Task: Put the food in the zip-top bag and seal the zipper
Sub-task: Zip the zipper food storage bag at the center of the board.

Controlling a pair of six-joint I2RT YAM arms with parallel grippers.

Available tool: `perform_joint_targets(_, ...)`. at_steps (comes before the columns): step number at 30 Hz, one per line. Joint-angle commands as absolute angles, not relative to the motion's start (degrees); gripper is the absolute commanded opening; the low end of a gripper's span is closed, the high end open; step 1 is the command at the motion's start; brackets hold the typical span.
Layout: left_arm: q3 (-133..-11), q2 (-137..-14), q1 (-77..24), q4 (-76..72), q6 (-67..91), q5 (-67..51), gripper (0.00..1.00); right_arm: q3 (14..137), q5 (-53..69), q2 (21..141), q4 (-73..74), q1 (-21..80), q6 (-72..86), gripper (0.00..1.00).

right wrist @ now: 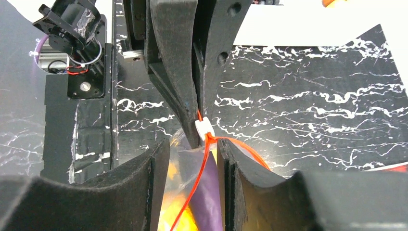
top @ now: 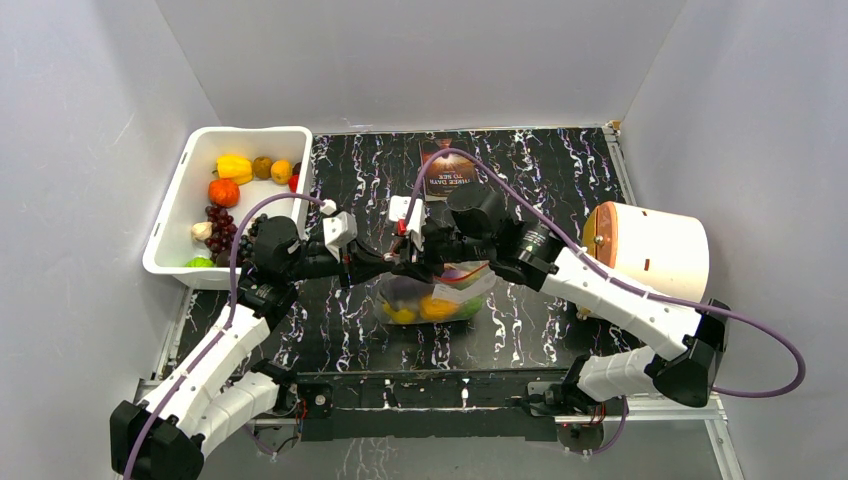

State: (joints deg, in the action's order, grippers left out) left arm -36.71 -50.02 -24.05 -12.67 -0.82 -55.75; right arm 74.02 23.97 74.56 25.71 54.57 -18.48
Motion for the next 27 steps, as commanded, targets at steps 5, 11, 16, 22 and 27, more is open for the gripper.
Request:
perform_joint_targets(5, -37.10, -49.10, -24.08, -12.89, -2.88, -59.29, 0.00, 78.96, 23.36, 73.05, 22.86, 55.19, -23.29, 0.38)
perform_joint_targets(11, -37.05, -48.96, -24.08, -12.94, -3.05, -59.67, 0.00, 79.15, 24.57, 74.38, 22.96, 55.19, -24.25, 0.29)
perform_joint_targets(16, -36.98, -48.95, -24.08, -12.66, -3.34, -59.99, 0.00, 78.76, 25.43, 75.11, 23.11, 55.19, -24.61, 0.25)
perform_joint_targets(22, -37.06, -49.13, -24.08, -12.81, -3.39, -60.29, 0.00, 78.75, 25.96, 76.21, 23.51, 55.14, -24.48, 0.25)
perform_joint_targets(27, -37.05, -49.20, -24.08, -12.40, -3.69, -60.27, 0.00, 79.33, 25.14, 77.54, 24.37, 55.20, -23.66, 0.18)
